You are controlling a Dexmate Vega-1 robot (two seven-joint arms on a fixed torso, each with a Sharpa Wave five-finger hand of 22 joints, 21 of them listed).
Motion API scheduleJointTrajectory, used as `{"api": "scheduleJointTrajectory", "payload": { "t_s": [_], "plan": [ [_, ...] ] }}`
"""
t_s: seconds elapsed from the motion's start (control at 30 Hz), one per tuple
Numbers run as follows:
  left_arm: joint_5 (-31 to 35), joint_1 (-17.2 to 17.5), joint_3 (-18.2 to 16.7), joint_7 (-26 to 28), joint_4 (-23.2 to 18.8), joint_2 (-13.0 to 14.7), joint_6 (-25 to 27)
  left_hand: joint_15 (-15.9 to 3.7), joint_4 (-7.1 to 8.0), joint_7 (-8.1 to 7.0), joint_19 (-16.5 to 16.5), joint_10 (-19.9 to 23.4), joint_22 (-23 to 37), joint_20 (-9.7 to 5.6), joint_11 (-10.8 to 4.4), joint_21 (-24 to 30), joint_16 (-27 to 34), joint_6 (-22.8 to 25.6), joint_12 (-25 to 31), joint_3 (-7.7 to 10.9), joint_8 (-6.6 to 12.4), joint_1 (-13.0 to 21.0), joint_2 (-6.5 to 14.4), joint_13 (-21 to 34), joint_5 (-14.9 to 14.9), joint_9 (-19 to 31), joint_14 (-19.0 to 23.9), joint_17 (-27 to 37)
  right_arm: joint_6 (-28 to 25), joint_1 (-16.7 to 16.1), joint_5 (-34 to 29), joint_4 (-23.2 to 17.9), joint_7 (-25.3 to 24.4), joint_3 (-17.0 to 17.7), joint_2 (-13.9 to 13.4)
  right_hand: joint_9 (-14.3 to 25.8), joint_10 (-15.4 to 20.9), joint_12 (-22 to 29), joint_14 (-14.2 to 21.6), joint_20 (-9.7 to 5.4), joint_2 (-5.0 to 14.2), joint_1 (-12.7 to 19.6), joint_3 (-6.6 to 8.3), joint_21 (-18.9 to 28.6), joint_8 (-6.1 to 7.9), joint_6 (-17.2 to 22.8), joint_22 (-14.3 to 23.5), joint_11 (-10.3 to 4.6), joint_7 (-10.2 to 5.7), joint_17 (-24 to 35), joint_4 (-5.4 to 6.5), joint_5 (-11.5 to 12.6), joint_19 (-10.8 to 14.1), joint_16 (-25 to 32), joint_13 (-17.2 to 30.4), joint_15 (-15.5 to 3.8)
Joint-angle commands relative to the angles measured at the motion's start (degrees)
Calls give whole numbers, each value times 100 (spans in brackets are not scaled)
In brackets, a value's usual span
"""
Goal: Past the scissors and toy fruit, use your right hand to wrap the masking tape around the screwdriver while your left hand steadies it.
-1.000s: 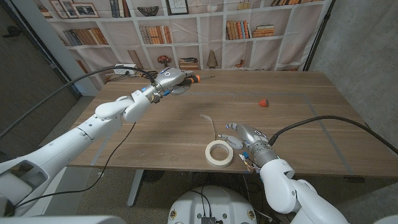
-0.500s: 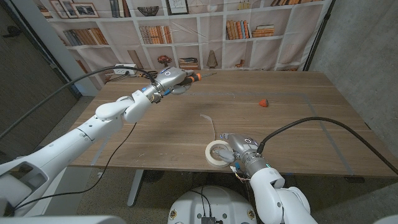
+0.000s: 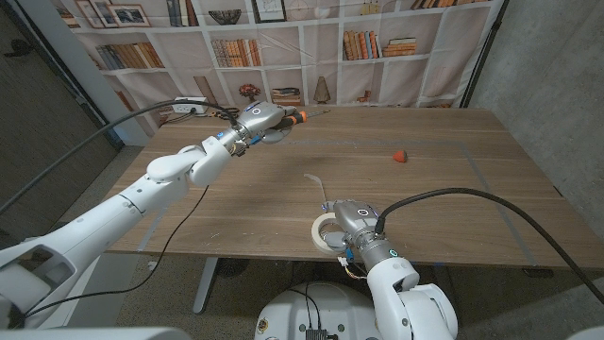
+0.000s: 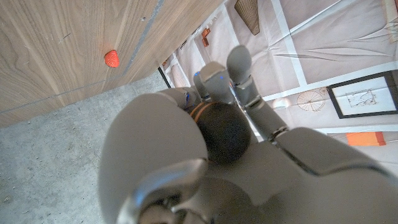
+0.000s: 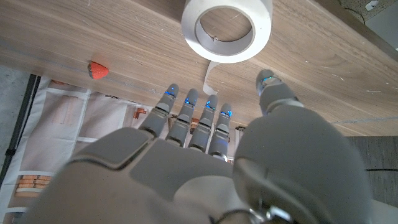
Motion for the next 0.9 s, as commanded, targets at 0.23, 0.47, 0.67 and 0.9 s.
{"api": "scheduleJointTrajectory", "payload": {
  "t_s": [0.23, 0.47, 0.67, 0.9],
  "plan": [
    [20, -120, 74, -33, 140, -59, -34, 12, -12, -8, -38, -11, -67, -446, -49, 64, -14, -53, 42, 77, 77, -83, 54, -12, -29, -17, 47, 11, 1464, -781, -280, 491, 181, 984, 970, 17, 6, 75, -12, -144, -65, 141, -240, 42, -34, 91, 33, -28, -5, 324, 84, 64, 60, 243, 119, -483],
    [14, -145, 92, -22, 200, -71, -46, 10, -20, -10, -45, -1, -54, -457, -49, 132, -33, -63, 33, 98, 105, -112, 54, -53, -50, -30, 53, 0, 1713, -761, -314, 637, 362, 1087, 1104, 23, -91, 77, -124, -143, -71, 218, -364, 41, -107, 13, 43, -62, -24, 483, 117, 76, 39, 334, 177, -470],
    [-11, -157, 99, -22, 239, -69, -71, 9, -29, -12, -57, -10, -113, -455, -59, 138, -20, -77, 62, 122, 125, -135, 60, -21, -68, -45, 49, 28, 1789, -719, -411, 785, 405, 1112, 1220, 31, 169, 246, 13, -195, -64, 358, -480, 62, -62, 234, 51, -91, -15, 649, 121, 94, 72, 523, 251, -579],
    [-40, -182, 111, -40, 282, -71, -113, 10, -39, -19, -55, -25, -144, -459, -54, 181, -12, -83, 64, 147, 158, -166, 61, -34, -91, -63, 55, 35, 1752, -631, -850, 1168, 444, 1109, 1344, 33, 313, 394, 164, -210, -53, 336, -662, 97, -54, 439, 61, 50, 144, 850, 206, 83, 140, 750, 342, -635]
  ]
}}
